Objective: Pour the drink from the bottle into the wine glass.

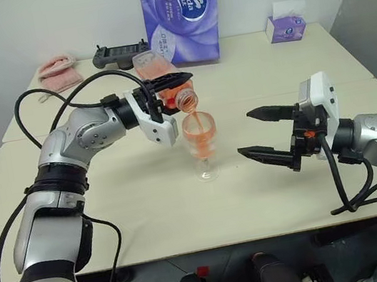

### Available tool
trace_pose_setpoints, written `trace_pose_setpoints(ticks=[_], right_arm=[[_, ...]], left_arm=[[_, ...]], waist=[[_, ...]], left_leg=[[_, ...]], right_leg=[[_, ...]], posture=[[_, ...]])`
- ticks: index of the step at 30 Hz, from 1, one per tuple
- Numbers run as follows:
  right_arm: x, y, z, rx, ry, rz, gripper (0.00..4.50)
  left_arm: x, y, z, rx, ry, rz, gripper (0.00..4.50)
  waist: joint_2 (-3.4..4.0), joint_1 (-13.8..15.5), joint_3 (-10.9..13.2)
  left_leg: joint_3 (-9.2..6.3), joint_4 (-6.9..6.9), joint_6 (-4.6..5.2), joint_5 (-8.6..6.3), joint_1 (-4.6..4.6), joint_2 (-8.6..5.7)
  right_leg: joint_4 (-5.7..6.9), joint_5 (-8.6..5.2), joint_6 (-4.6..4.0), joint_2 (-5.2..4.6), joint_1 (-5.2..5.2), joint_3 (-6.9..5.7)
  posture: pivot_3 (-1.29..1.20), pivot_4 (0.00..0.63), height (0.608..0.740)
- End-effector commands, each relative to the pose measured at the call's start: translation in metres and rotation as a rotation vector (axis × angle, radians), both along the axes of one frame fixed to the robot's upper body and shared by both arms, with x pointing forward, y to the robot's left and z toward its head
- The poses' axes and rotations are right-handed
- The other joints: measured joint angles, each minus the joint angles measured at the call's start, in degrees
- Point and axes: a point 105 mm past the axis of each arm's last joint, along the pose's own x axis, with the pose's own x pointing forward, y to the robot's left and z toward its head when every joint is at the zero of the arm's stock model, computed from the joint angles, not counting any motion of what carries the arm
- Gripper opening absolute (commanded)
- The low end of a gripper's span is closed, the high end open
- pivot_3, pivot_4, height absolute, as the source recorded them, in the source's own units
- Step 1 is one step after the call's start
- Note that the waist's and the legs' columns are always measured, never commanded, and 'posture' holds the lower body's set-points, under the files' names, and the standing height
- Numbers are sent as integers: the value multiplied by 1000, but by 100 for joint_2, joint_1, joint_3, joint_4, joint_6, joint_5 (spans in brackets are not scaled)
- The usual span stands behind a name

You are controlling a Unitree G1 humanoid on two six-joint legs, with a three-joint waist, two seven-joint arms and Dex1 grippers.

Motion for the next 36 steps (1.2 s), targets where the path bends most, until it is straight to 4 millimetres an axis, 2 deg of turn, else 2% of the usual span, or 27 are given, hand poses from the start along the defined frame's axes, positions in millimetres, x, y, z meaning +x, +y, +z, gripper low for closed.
trace_pose_setpoints(ticks=[1,29,36], right_arm=[[-2,3,9,2,-53,17,4500],[1,7,9,8,-54,15,4500],[3,8,13,13,-63,22,4500]], left_arm=[[-4,-1,21,-15,-73,-18,2159],[-3,0,27,-26,-81,-22,2159],[6,6,31,-246,159,-13,2159]], waist=[[0,0,0],[0,0,0],[0,-4,0]], left_leg=[[0,0,0,0,0,0],[0,1,0,0,1,-1],[-1,5,0,0,0,-1]], right_leg=[[0,0,0,0,0,0],[4,1,0,0,0,0],[6,1,0,-1,0,-1]], posture=[[0,150,740],[0,150,740],[0,150,740]])
